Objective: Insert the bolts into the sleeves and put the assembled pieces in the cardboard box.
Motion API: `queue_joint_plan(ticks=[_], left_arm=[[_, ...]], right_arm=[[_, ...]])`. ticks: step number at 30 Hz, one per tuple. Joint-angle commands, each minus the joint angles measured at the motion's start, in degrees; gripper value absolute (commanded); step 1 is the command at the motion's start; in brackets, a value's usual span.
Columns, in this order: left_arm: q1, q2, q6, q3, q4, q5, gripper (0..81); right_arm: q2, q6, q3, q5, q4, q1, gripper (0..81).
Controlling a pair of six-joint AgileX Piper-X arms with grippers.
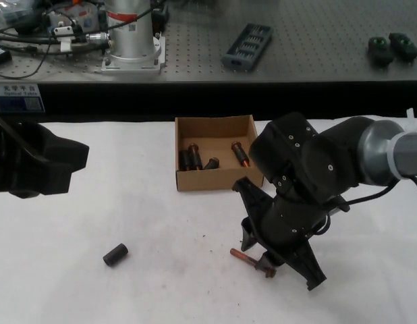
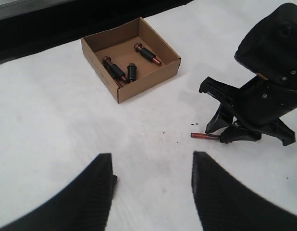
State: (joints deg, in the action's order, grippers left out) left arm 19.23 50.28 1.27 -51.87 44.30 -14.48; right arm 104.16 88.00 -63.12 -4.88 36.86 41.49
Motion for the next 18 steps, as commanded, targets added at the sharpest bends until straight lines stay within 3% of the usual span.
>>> queue_joint_plan(ticks=[1,12,18], left_arm=[[0.18,-0.60,-0.92,-0.62,-0.64,-0.31,37.8],[0.18,-0.60,-0.92,-0.62,-0.64,-0.31,37.8],[0.18,-0.60,-0.92,-0.62,-0.64,-0.31,37.8]], right_arm=[[-0.80,-2.87,0.06,0.47,0.35,-0.17,25.2],[-0.80,-6.39,0.06,0.43,5.05,-0.36,25.2],[-0.80,-17.96,0.22,1.60,6.06,-1.34,25.2]])
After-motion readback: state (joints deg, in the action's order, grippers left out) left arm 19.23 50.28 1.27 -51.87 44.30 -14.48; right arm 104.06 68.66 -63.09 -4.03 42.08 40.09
